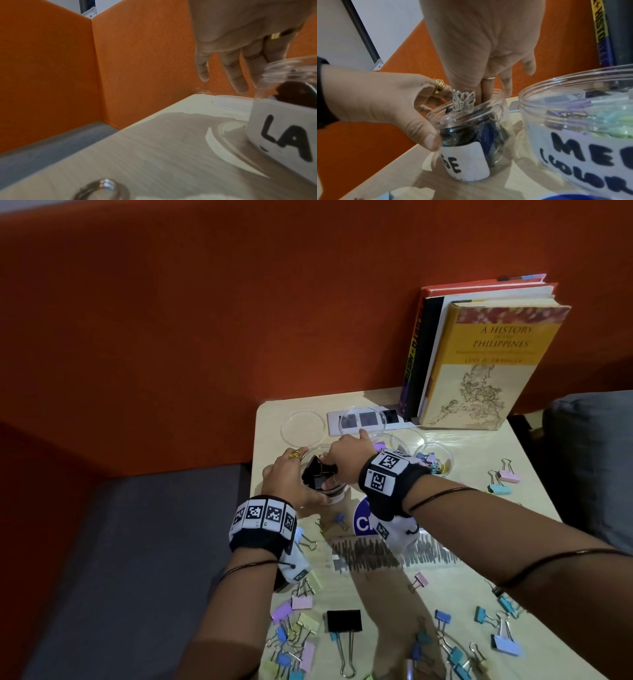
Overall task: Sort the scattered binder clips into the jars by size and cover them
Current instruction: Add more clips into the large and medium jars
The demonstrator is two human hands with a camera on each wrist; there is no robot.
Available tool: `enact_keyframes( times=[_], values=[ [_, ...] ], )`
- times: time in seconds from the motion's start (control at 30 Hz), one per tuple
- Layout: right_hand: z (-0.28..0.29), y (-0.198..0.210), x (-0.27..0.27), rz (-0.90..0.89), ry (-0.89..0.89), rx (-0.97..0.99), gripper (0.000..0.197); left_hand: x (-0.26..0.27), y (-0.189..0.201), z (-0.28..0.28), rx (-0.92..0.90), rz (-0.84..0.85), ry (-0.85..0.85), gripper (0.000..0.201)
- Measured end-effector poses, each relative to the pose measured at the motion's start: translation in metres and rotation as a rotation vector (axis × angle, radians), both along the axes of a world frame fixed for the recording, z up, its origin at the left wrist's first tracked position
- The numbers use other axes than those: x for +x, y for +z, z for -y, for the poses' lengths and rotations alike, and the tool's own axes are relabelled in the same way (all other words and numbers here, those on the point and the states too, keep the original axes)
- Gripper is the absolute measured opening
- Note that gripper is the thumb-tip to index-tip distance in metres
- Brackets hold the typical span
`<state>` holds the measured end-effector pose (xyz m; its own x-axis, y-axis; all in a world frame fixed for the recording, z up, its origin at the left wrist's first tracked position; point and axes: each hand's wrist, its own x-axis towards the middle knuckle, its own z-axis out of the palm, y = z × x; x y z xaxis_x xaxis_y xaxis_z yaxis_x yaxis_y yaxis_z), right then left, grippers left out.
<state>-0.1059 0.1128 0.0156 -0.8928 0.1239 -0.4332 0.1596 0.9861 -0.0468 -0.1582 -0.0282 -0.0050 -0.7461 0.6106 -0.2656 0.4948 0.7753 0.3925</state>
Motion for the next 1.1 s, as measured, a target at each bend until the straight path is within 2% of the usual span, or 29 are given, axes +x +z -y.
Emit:
enact_keyframes(
  times=[0.13,0.27,0.37,0.47,0.63,0.73,0.8,0.9,1.0,1.1],
  values=[
    [0.006,-0.001,0.003,-0.092,-0.058,-0.007,0.047,0.001,0.002,0.001,0.004,-0.011,-0.014,0.112],
    [0.008,-0.004,0.011,-0.143,-0.152,-0.11,0.047,0.001,0.004,0.001,-0.032,-0.028,-0.046,0.113],
    [0.007,-0.013,0.02,-0.233,-0.29,-0.304,0.05,0.002,0.004,0.001,-0.064,-0.037,-0.045,0.114],
    [0.011,-0.025,0.031,-0.38,-0.381,-0.518,0.04,0.007,0.002,0.0,-0.066,-0.026,-0.035,0.114],
    [0.008,-0.033,0.051,-0.646,-0.333,-0.521,0.028,0.018,0.005,0.008,0.019,-0.005,0.006,0.125],
    [0.01,-0.03,0.072,-0.891,-0.191,-0.506,0.014,0.028,0.008,0.031,0.105,-0.018,0.112,0.11],
    [0.018,-0.037,0.089,-0.845,-0.063,-0.565,0.004,0.043,0.004,0.053,0.083,-0.006,0.135,0.084],
    [0.031,-0.057,0.103,-0.556,0.08,-0.539,0.012,0.07,-0.01,0.083,-0.065,0.034,0.106,0.057],
    [0.046,-0.066,0.102,-0.413,0.198,-0.363,0.031,0.091,-0.022,0.098,-0.121,0.101,0.155,0.062],
    [0.057,-0.064,0.101,-0.262,0.218,-0.244,0.054,0.104,-0.026,0.102,-0.111,0.101,0.206,0.068]
  ],
)
